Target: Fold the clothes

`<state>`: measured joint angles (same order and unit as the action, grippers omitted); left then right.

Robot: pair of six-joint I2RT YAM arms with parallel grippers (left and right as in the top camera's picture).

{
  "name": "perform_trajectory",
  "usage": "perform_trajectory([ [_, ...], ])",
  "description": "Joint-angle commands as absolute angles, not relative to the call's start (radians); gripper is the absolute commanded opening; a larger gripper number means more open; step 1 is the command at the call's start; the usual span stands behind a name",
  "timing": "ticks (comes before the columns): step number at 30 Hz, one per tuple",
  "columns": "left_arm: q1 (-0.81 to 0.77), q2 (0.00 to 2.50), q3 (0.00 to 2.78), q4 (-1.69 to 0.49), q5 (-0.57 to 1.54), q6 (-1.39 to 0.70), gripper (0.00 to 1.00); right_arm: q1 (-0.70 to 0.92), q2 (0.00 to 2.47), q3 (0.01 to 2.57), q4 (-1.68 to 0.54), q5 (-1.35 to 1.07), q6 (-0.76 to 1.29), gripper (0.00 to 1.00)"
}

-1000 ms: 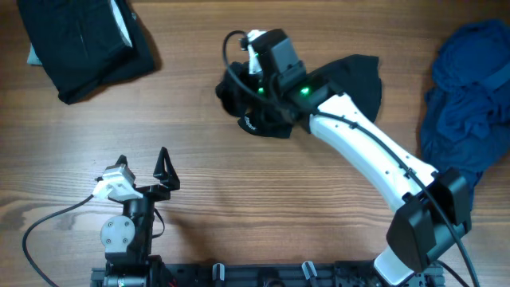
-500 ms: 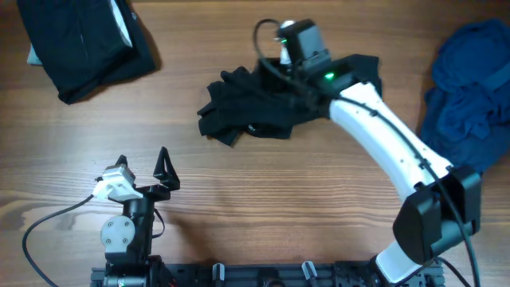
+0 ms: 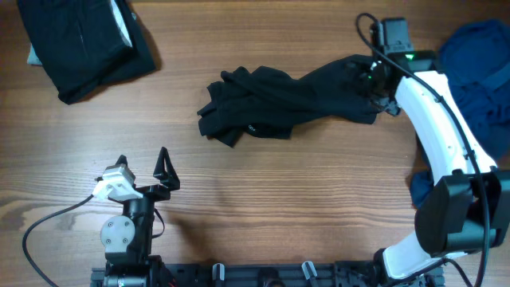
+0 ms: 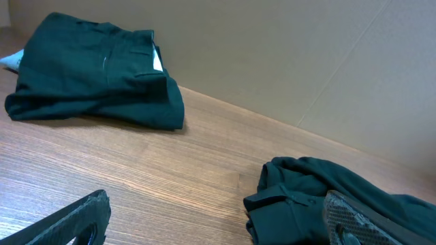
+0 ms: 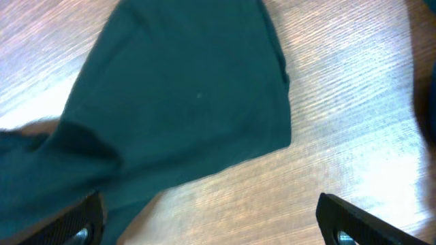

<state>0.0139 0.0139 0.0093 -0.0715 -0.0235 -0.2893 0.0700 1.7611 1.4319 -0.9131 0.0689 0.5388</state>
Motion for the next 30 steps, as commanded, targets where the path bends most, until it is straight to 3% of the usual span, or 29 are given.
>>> perform_trajectory([
  [1, 0.008, 0.007, 0.006, -0.072, -0.011, -0.269, 1.00, 0.058, 1.739, 1.349, -0.836, -0.002, 0.496, 0.98],
  [6, 0.008, 0.007, 0.006, -0.072, -0.011, -0.269, 1.00, 0.044, 1.743, 1.261, -0.735, 0.123, 0.480, 0.97],
  [23, 0.008, 0.007, 0.006, -0.072, -0.011, -0.269, 1.00, 0.006, 1.792, 1.066, -0.442, 0.010, 0.333, 0.89],
  [30, 0.008, 0.007, 0.006, -0.072, -0.011, -0.269, 1.00, -0.009, 1.841, 1.066, -0.419, 0.015, 0.310, 0.89],
])
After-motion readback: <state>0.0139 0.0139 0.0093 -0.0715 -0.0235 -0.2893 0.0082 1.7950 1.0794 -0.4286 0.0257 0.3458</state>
